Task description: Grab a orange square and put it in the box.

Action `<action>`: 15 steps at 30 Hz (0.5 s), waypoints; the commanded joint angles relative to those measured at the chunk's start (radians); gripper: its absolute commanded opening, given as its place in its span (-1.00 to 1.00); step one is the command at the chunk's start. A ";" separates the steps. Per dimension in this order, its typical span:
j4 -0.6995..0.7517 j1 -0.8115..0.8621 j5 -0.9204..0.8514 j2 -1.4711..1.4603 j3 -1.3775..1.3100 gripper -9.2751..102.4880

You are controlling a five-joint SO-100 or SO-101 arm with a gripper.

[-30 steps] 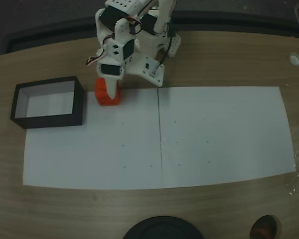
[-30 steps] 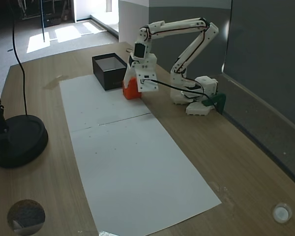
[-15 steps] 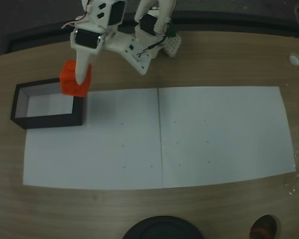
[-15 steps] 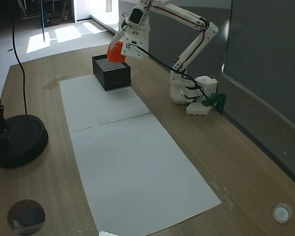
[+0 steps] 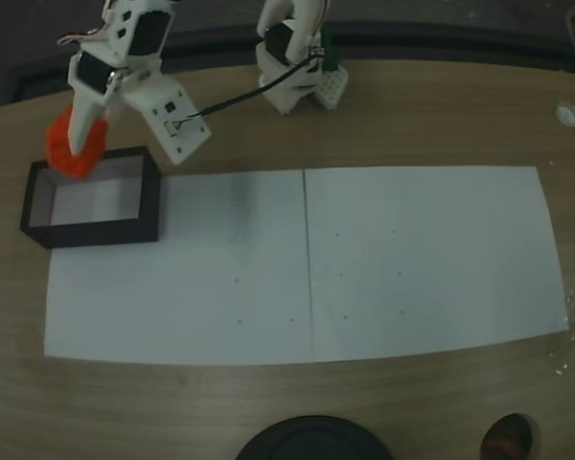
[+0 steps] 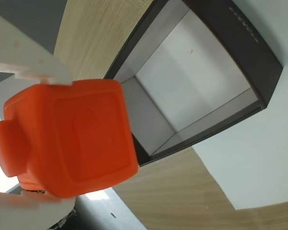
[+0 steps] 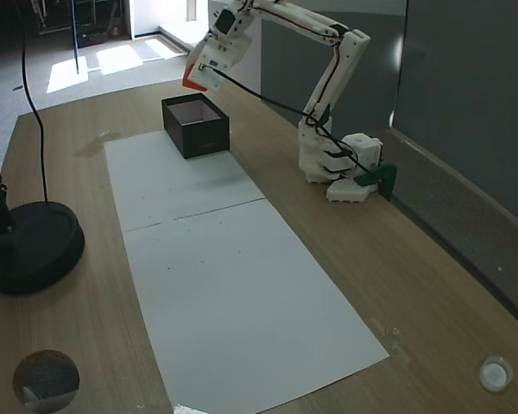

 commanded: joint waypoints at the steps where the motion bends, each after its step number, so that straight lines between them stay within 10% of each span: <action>1: -0.054 -0.002 0.011 -0.057 -0.017 -0.70; 15: -0.133 0.014 0.012 -0.242 -0.032 -0.68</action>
